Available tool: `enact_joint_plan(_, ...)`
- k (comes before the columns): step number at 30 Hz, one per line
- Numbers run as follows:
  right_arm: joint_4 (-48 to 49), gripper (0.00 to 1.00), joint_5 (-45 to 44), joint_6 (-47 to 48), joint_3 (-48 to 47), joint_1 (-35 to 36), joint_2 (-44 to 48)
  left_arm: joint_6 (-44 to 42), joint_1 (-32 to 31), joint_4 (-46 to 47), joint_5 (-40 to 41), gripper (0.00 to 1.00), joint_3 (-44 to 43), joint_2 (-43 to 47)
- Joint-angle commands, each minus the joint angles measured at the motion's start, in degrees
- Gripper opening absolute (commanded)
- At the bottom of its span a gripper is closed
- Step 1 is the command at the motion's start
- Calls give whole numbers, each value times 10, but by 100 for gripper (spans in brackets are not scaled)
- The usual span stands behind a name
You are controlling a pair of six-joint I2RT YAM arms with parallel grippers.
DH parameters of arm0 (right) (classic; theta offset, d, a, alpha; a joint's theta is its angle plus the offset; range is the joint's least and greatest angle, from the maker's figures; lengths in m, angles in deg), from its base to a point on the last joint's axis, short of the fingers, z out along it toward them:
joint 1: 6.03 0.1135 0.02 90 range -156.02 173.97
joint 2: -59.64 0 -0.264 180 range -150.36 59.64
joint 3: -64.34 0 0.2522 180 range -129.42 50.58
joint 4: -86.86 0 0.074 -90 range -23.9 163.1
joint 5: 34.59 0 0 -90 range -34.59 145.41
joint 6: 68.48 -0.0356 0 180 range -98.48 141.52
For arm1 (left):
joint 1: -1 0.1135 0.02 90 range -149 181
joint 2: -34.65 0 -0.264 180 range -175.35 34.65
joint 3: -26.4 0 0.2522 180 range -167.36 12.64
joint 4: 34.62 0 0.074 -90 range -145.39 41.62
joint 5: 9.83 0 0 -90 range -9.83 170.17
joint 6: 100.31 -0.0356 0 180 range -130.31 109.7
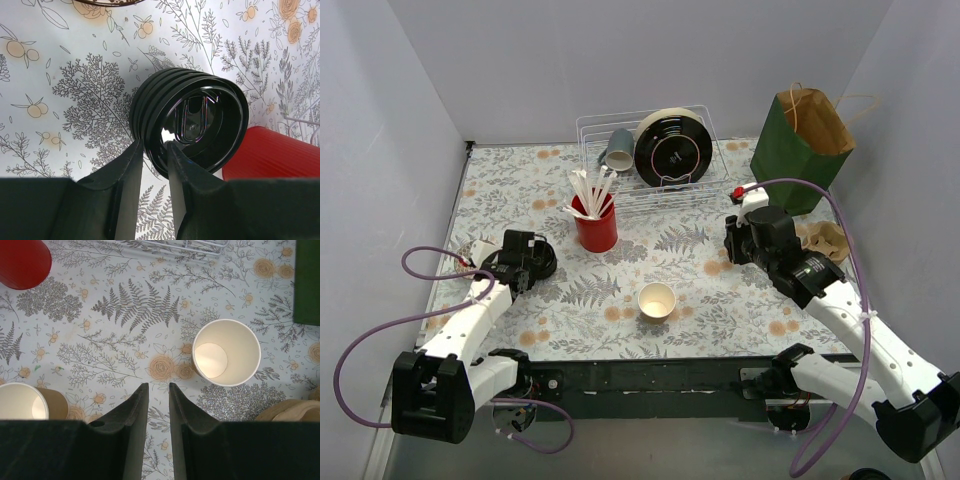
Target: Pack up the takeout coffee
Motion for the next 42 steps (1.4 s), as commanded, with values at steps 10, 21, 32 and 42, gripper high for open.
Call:
enact_joint_plan(10, -4, 31, -17, 12, -12, 2, 24, 0, 2, -22, -1, 0, -20, 5)
enact_joint_plan(21, -5, 31, -7, 12, -14, 2, 24, -10, 2, -49, 11, 0, -52, 20)
enact_joint_plan(32, 53, 32, 180, -43, -5, 2, 50, -59, 2, -75, -6, 0, -82, 75)
enact_joint_plan(42, 305, 48, 446, -87, 49, 60, 71, -253, 2, -22, -279, 0, -72, 218)
